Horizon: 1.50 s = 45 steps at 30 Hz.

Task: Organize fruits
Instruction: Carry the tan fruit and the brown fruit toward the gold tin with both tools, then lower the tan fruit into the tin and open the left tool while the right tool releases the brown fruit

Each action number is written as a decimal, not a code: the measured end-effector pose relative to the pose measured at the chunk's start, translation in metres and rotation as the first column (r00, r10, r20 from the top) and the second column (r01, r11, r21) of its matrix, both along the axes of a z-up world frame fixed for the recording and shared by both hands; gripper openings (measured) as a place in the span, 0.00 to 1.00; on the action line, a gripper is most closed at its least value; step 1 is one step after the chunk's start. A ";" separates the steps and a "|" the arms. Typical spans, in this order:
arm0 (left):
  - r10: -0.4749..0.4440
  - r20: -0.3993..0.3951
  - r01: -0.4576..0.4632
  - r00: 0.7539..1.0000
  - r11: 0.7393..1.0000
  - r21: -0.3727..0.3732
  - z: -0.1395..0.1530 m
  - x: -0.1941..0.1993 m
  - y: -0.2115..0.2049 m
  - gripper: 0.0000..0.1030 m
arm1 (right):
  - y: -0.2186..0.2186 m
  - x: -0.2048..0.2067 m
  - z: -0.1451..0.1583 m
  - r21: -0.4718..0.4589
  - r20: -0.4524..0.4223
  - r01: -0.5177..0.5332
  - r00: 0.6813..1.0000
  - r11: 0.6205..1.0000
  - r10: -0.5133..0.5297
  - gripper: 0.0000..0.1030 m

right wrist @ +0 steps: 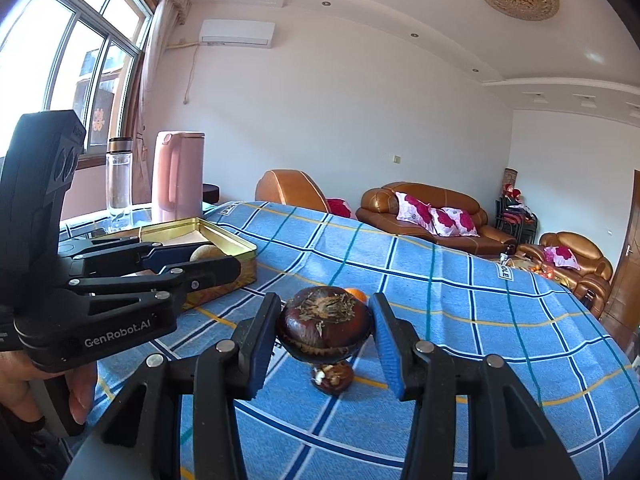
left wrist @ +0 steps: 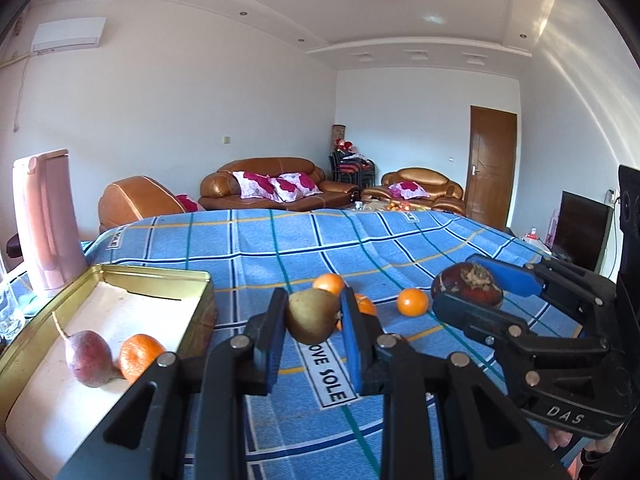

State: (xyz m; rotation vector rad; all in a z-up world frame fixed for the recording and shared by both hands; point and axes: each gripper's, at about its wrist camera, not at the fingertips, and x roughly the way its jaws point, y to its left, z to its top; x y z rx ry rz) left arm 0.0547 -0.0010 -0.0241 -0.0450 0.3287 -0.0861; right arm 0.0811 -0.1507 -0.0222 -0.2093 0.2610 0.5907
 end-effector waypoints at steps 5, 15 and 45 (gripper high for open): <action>0.026 0.013 -0.026 1.000 1.000 0.003 0.005 -0.008 0.011 0.27 | 0.014 -0.003 0.004 -0.005 0.010 -0.029 1.000 1.000 0.029 0.46; 0.121 0.008 -0.121 0.993 0.992 0.017 0.010 -0.015 0.038 0.27 | 0.039 -0.002 0.011 0.019 -0.019 -0.093 0.995 0.996 0.093 0.46; 0.304 -0.075 -0.302 0.950 0.953 0.039 0.002 -0.036 0.138 0.27 | 0.153 -0.011 0.012 -0.053 -0.045 -0.281 0.959 0.958 0.279 0.47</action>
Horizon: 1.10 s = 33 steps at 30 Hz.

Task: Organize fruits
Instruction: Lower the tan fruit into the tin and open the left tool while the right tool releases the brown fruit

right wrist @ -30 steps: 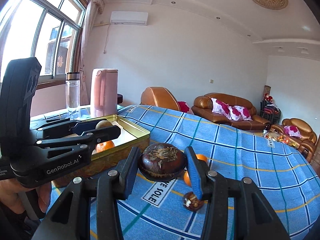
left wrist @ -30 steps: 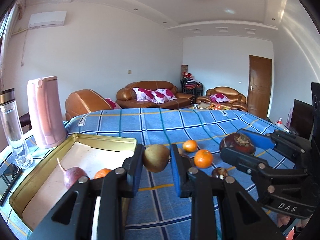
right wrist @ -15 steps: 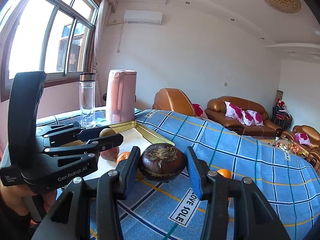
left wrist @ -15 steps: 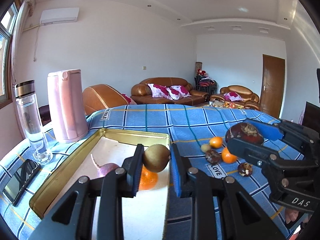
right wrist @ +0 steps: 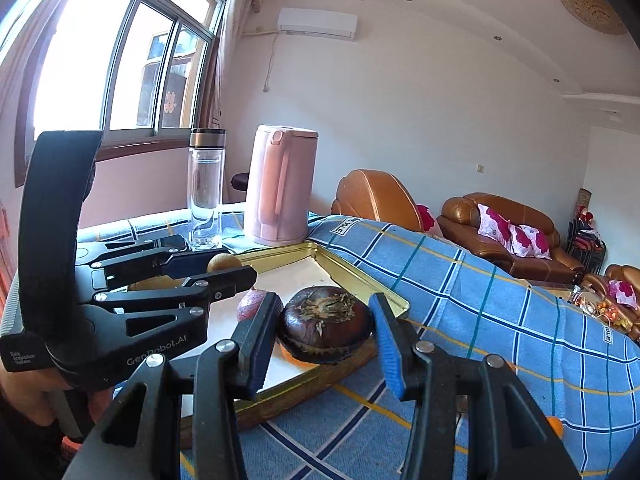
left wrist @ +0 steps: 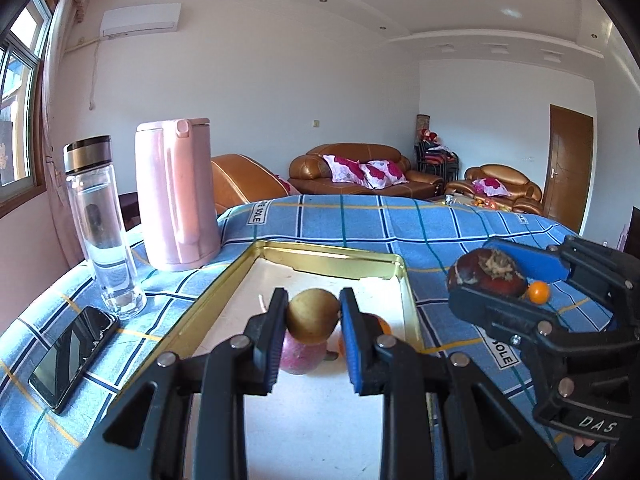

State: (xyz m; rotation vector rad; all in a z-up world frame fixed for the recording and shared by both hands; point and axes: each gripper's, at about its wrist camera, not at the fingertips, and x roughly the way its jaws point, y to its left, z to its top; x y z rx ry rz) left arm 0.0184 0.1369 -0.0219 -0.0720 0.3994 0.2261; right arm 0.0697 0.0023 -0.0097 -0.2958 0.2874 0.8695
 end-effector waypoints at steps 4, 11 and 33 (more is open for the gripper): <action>0.023 -0.021 -0.024 0.999 1.000 -0.002 -0.002 0.000 0.014 0.27 | 0.015 0.004 -0.006 -0.007 -0.038 -0.028 0.999 1.000 0.028 0.47; 0.068 -0.063 -0.068 0.996 0.998 -0.001 -0.007 0.000 0.035 0.27 | 0.041 0.005 -0.021 -0.036 -0.087 -0.067 0.994 0.997 0.064 0.47; 0.087 -0.160 -0.087 0.983 0.996 0.007 -0.023 0.013 0.056 0.27 | 0.068 0.008 -0.043 -0.113 -0.171 -0.126 0.980 0.986 0.106 0.47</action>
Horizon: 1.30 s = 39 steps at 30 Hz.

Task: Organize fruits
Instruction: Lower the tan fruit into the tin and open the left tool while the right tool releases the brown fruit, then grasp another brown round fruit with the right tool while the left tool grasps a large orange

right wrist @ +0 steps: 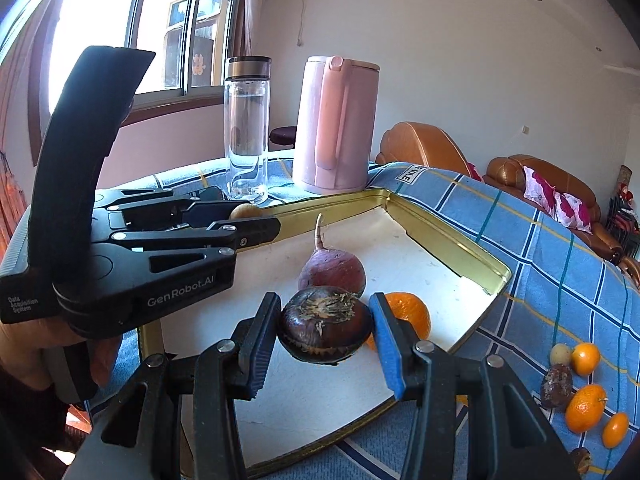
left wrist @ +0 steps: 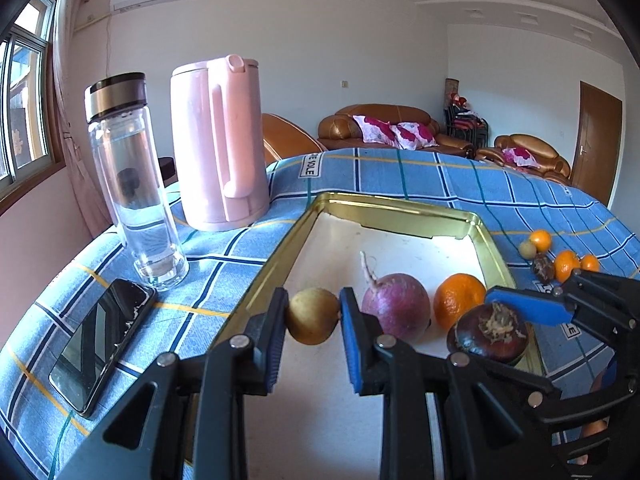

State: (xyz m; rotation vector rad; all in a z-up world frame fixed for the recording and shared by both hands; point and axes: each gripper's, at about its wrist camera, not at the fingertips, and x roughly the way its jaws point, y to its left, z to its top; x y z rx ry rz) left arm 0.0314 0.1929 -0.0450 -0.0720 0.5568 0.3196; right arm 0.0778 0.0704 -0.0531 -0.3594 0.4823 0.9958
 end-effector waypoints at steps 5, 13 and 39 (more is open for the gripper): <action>0.002 -0.011 -0.002 1.000 1.000 0.003 -0.001 0.002 0.000 0.27 | 0.005 0.001 -0.003 -0.031 -0.010 -0.017 1.000 0.999 0.016 0.47; -0.001 -0.035 0.001 0.999 1.000 0.006 -0.004 0.007 0.000 0.27 | 0.009 0.004 -0.006 -0.060 -0.032 -0.018 0.999 0.998 0.016 0.47; -0.044 0.073 0.045 0.996 0.999 -0.017 0.012 -0.009 -0.035 0.76 | -0.044 0.003 0.009 0.006 0.069 0.115 0.991 0.993 -0.115 0.70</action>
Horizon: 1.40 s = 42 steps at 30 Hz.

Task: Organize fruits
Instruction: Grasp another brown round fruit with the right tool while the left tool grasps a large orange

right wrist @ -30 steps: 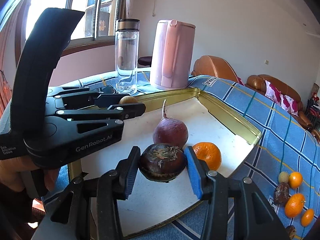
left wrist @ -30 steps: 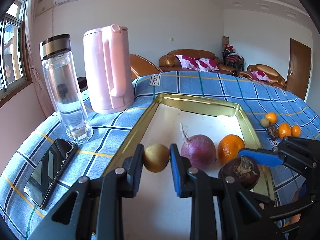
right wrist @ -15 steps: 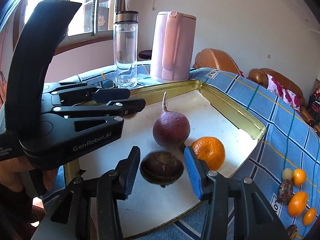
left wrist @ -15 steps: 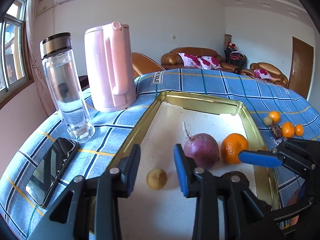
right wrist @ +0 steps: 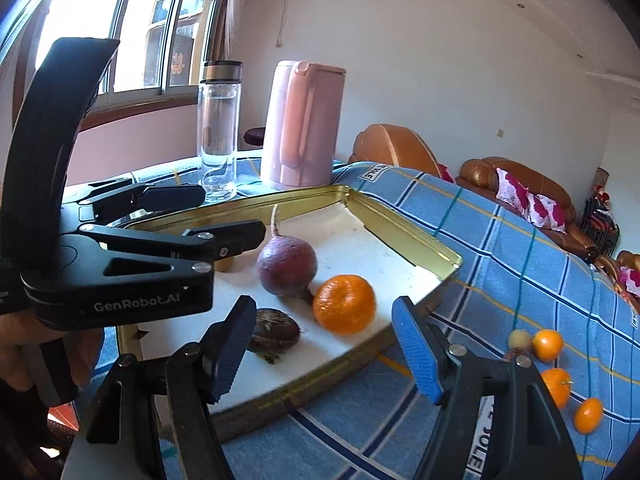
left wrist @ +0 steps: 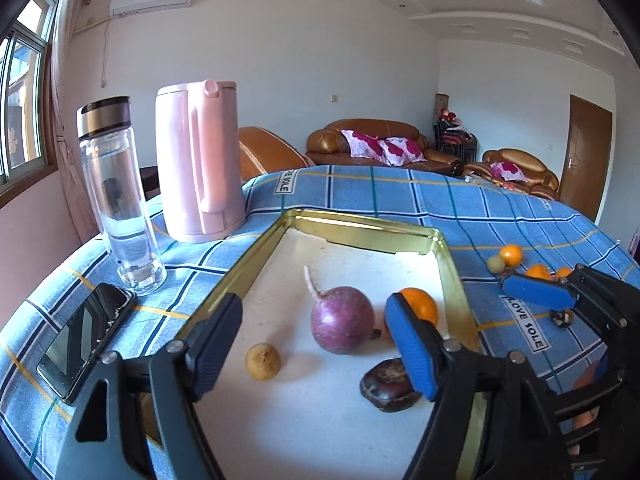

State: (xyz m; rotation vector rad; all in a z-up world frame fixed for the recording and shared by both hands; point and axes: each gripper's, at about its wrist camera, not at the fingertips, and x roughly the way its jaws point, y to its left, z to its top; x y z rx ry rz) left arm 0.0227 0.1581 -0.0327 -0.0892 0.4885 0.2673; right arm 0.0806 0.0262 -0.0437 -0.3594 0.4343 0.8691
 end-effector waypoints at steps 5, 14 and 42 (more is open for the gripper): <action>-0.069 0.021 0.068 0.997 0.997 0.021 0.010 0.000 -0.033 0.86 | -0.057 0.021 0.008 0.015 -0.005 0.136 0.991 0.991 -0.136 0.69; -0.188 -0.001 0.188 0.982 0.981 0.057 0.016 0.015 -0.092 0.93 | -0.145 0.077 -0.004 0.000 -0.177 0.385 0.908 0.923 -0.379 0.69; -0.321 -0.126 0.329 0.939 0.943 0.049 0.009 0.096 -0.180 0.93 | -0.181 0.111 -0.014 -0.062 -0.215 0.495 0.841 0.867 -0.496 0.40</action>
